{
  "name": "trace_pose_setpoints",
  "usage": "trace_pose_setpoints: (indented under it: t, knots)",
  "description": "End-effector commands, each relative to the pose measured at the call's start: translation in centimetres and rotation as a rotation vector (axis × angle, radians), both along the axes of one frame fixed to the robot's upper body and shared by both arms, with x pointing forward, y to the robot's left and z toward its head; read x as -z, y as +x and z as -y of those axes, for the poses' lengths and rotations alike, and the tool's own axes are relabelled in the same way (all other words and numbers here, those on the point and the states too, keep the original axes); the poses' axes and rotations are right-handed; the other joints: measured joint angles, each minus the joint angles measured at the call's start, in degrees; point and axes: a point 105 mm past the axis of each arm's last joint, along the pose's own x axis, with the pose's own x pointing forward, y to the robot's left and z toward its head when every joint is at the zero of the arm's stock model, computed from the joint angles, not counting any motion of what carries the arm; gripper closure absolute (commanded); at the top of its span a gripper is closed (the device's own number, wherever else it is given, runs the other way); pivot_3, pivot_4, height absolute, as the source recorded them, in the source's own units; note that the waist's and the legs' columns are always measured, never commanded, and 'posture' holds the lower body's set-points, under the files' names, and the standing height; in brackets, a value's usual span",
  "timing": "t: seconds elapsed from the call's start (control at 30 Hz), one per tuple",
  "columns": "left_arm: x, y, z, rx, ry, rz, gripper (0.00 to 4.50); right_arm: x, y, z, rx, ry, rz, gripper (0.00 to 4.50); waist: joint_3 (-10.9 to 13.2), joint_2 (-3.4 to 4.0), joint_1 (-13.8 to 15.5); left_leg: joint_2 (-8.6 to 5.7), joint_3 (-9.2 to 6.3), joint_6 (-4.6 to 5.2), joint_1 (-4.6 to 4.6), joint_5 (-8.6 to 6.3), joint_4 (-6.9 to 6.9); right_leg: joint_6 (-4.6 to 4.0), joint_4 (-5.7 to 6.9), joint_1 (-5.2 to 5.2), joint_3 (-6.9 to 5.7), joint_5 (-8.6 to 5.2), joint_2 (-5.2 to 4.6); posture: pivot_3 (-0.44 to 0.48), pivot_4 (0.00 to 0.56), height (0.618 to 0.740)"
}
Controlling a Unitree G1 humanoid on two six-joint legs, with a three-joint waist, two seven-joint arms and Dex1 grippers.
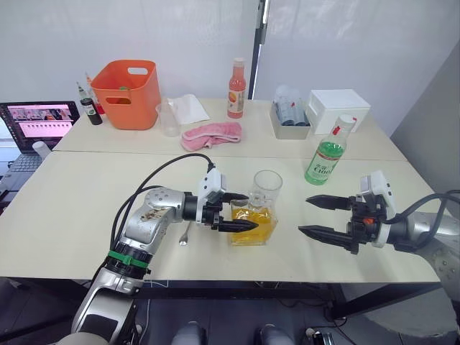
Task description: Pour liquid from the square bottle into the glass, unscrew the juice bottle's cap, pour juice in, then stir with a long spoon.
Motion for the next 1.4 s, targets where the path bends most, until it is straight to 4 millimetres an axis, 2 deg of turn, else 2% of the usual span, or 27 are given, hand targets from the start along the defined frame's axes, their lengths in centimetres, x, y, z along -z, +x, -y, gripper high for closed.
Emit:
trace_pose_setpoints:
  t: [0.03,0.2,0.4,0.5,0.77,0.87,1.1,1.13,1.33,1.4]
  knots:
    - [-0.9,-0.1,0.5,0.026,-0.015,0.050,1.66,-1.4,-0.3,-0.3,-0.012,0.008,0.052,0.00,0.00,0.00,0.01,0.00,0.00,0.00,0.00,0.00,0.00,0.00,0.00,0.00,0.00,0.00,0.00,0.000,0.150,0.715]
    - [-0.6,0.0,0.5,0.030,-0.003,0.071,1.66,-2.1,0.0,-2.0,-0.045,0.017,0.064,0.00,0.00,0.00,-0.01,0.00,0.00,0.00,0.01,0.00,0.00,0.00,0.01,0.00,0.00,0.00,0.00,0.000,0.150,0.715]
    - [-0.4,-0.3,0.5,0.043,-0.004,0.071,1.66,-3.1,1.3,-5.9,-0.101,-0.008,0.088,0.00,0.00,0.01,0.02,0.00,-0.01,0.00,0.01,0.00,0.01,0.00,0.02,-0.01,0.00,0.00,0.00,0.000,0.150,0.715]
    - [-0.5,-0.3,0.6,0.049,-0.002,0.075,1.66,-3.3,2.3,-6.8,-0.110,-0.032,0.097,0.00,0.00,0.01,0.03,-0.02,-0.04,0.00,-0.05,0.00,0.01,0.00,-0.01,-0.03,-0.01,0.00,-0.01,0.000,0.150,0.715]
    - [-0.7,-0.1,0.5,0.048,0.001,0.081,1.67,-3.6,2.5,-8.0,-0.158,-0.024,0.107,0.00,-0.01,0.01,0.03,-0.01,-0.05,0.00,-0.05,0.00,0.01,0.00,0.01,-0.02,-0.02,0.00,0.00,0.000,0.150,0.715]
    - [-0.8,-0.1,0.5,0.048,0.001,0.082,1.67,-3.5,2.7,-8.3,-0.161,-0.019,0.108,0.88,-0.01,0.01,0.02,-0.01,-0.05,0.00,-0.05,0.00,0.01,0.00,0.02,-0.03,-0.02,0.00,0.00,0.000,0.150,0.715]
    - [-0.8,-0.2,0.5,0.049,0.005,0.082,1.67,-3.4,3.0,-8.6,-0.163,-0.004,0.113,3.24,-0.01,0.02,-0.01,0.00,-0.05,0.00,-0.05,0.00,0.01,0.00,0.02,-0.03,-0.02,0.00,0.01,0.000,0.150,0.715]
    - [-0.8,-0.2,0.5,0.049,0.006,0.083,1.67,-3.4,2.9,-8.6,-0.165,-0.001,0.114,3.47,-0.01,0.02,-0.03,0.00,-0.05,0.00,-0.04,0.00,0.01,0.00,0.02,-0.03,-0.02,0.00,0.01,0.000,0.150,0.715]
    - [-0.7,-0.2,0.4,0.049,0.009,0.084,1.67,-3.8,2.6,-8.8,-0.174,0.021,0.124,3.47,-0.01,0.02,-0.11,0.01,-0.05,0.00,-0.02,0.00,0.01,0.00,0.04,-0.03,-0.01,0.00,0.01,0.000,0.150,0.715]
    - [-0.7,-0.2,0.4,0.050,0.010,0.084,1.67,-4.6,2.4,-8.8,-0.183,0.044,0.138,3.47,-0.01,0.02,-0.12,0.01,-0.05,0.00,-0.02,0.00,0.01,0.00,0.04,-0.03,-0.01,0.00,0.02,0.000,0.150,0.715]
